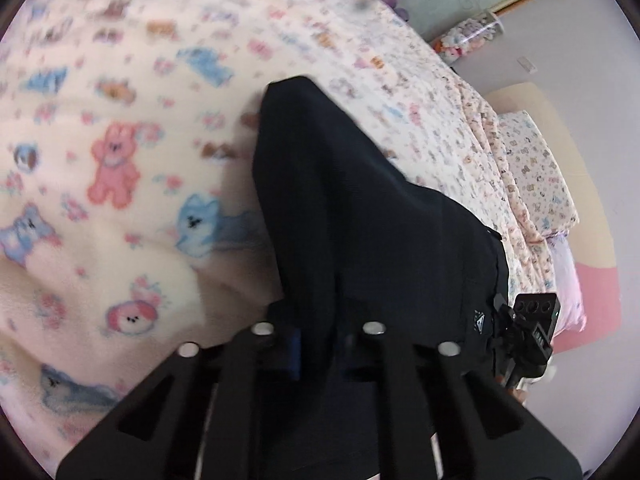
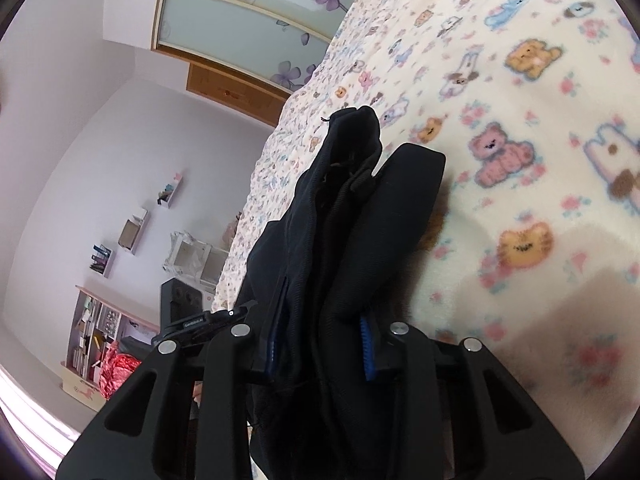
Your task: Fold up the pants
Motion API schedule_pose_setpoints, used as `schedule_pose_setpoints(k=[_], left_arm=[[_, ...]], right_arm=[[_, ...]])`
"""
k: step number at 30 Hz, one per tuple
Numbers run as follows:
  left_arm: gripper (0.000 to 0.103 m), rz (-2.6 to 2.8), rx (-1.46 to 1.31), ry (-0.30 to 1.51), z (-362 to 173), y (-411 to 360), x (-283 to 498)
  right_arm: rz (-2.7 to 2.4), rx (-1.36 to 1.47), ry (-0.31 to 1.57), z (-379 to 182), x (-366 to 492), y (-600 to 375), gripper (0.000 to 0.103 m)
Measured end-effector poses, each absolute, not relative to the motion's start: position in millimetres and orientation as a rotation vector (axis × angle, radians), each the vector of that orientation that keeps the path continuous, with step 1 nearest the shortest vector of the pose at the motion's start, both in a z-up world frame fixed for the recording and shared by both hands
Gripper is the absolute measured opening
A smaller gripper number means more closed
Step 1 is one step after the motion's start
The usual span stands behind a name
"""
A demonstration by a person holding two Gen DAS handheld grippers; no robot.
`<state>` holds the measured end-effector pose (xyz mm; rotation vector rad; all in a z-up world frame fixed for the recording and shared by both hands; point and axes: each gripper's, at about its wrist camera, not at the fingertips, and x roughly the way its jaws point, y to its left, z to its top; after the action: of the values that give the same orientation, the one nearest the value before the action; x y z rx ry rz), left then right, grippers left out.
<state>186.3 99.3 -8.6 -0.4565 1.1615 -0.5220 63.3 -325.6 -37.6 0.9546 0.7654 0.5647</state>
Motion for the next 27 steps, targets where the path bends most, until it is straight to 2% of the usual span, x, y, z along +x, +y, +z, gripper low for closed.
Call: schedule_pose_setpoints(k=[10, 16, 20, 24, 26, 27], left_arm=[[0.008, -0.601, -0.503, 0.958, 41, 79, 164], [0.008, -0.661, -0.524, 0.841, 58, 48, 166], [0.008, -0.634, -0.558, 0.83, 41, 38, 179], [0.009, -0.49, -0.559, 0.919, 0, 30, 197], [0.014, -0.478, -0.594, 0.934, -13, 35, 201], [0.021, -0.471, -0.614, 0.944, -18, 37, 202]], right_arm=[[0.605, 0.974, 0.676, -20, 59, -331, 0.031], [0.59, 1.035, 0.525, -6, 57, -363, 0.031], [0.517, 1.024, 0.504, -7, 64, -381, 0.031], [0.348, 0.998, 0.623, -33, 79, -384, 0.031], [0.311, 1.014, 0.656, -42, 80, -387, 0.031], [0.304, 1.008, 0.666, -41, 81, -386, 0.031]])
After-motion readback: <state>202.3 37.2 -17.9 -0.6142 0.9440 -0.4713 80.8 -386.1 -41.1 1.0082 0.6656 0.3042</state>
